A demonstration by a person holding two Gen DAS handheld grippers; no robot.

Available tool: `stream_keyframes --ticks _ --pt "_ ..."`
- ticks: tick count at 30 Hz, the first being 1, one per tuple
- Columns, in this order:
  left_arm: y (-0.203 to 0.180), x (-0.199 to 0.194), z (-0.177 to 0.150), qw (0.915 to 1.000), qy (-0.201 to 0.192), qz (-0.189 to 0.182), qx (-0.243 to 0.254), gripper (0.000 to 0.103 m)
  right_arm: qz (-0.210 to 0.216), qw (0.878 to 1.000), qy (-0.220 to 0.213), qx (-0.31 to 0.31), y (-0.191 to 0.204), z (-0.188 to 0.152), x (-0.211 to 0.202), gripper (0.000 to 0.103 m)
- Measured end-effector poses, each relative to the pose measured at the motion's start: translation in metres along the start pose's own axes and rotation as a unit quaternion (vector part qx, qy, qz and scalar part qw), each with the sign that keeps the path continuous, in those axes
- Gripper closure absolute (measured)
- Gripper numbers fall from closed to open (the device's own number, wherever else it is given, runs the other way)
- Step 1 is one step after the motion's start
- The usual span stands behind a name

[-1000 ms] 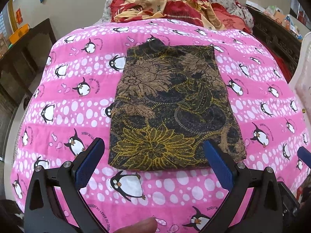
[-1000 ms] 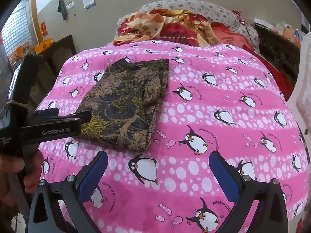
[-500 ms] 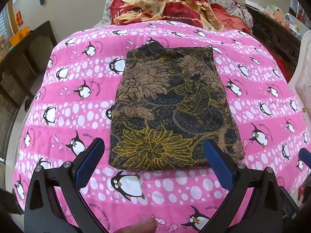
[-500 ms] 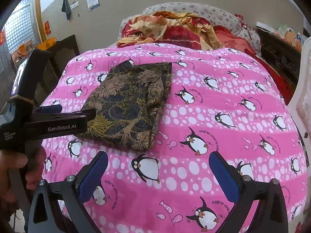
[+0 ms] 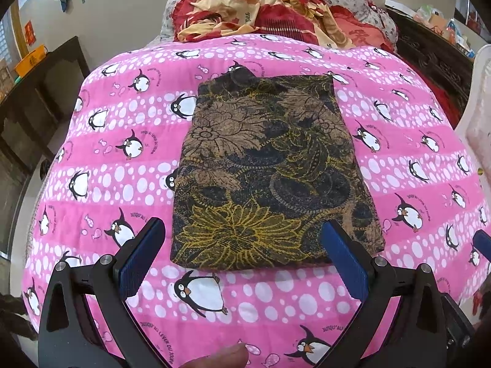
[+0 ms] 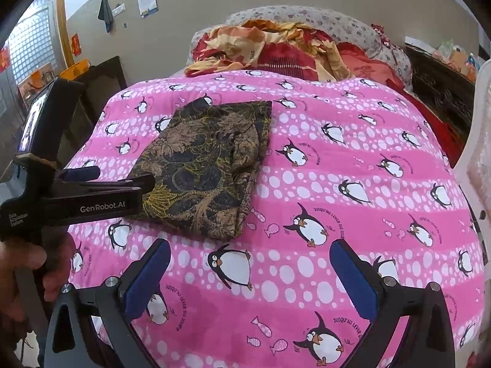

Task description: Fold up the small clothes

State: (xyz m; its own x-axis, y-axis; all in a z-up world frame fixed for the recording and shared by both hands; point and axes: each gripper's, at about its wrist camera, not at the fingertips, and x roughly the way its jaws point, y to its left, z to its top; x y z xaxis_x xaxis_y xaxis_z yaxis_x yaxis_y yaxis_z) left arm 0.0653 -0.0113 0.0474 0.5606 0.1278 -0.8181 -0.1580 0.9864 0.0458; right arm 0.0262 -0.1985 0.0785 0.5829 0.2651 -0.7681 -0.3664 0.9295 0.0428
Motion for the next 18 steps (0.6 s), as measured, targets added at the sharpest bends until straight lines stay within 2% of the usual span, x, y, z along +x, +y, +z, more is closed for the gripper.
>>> stream_keyframes --ticks 10,13,18 --pt "-0.0021 -0.0010 -0.0003 1.0000 0.000 -0.001 -0.001 0.001 0.000 1.000 -0.001 0.002 0.0002 0.0002 -0.0007 0.000" --pt "-0.0016 -0.0024 -0.0015 0.9998 -0.006 -0.019 -0.009 0.001 0.000 1.000 -0.002 0.001 -0.0005 0.0004 -0.0010 0.000" --pt "-0.0004 -0.0035 -0.0019 0.9996 -0.009 -0.018 -0.018 0.001 0.002 1.000 -0.004 -0.001 0.0015 0.0014 -0.0016 0.000"
